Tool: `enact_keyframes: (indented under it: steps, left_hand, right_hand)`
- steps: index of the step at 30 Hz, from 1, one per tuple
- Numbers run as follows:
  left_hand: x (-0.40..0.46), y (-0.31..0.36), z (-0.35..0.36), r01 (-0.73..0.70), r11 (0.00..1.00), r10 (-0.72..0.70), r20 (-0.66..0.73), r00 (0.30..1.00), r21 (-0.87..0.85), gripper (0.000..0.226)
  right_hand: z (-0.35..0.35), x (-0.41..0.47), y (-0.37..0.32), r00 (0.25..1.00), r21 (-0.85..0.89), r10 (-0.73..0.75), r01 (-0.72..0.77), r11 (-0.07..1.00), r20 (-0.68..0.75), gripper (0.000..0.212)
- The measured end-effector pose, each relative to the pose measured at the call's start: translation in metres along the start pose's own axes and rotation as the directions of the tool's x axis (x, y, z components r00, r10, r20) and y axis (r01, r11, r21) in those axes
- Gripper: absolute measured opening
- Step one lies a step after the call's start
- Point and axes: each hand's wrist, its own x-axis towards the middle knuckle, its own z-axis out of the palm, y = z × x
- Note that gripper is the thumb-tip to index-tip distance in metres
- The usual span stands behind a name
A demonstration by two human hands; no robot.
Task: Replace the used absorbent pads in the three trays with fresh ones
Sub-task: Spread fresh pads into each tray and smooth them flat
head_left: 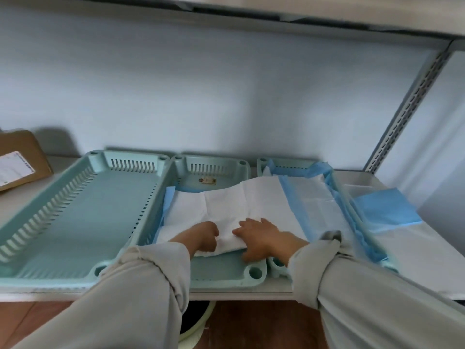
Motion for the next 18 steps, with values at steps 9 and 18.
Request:
enact_keyframes:
  steps: [9, 18]
  left_hand:
    - [-0.031, -0.022, -0.042, -0.005, 0.989, -0.040, -0.301, 0.953, -0.147, 0.041]
    - [-0.038, -0.005, -0.054, 0.037, 0.195, -0.169, 0.004, 0.986, -0.980, 0.073]
  right_hand:
    - [-0.029, 0.018, 0.004, 0.896, 0.144, 0.165, -0.115, 0.983, -0.413, 0.032]
    - [-0.063, 0.003, -0.003, 0.930, 0.206, 0.051, 0.028, 0.978, -0.365, 0.047]
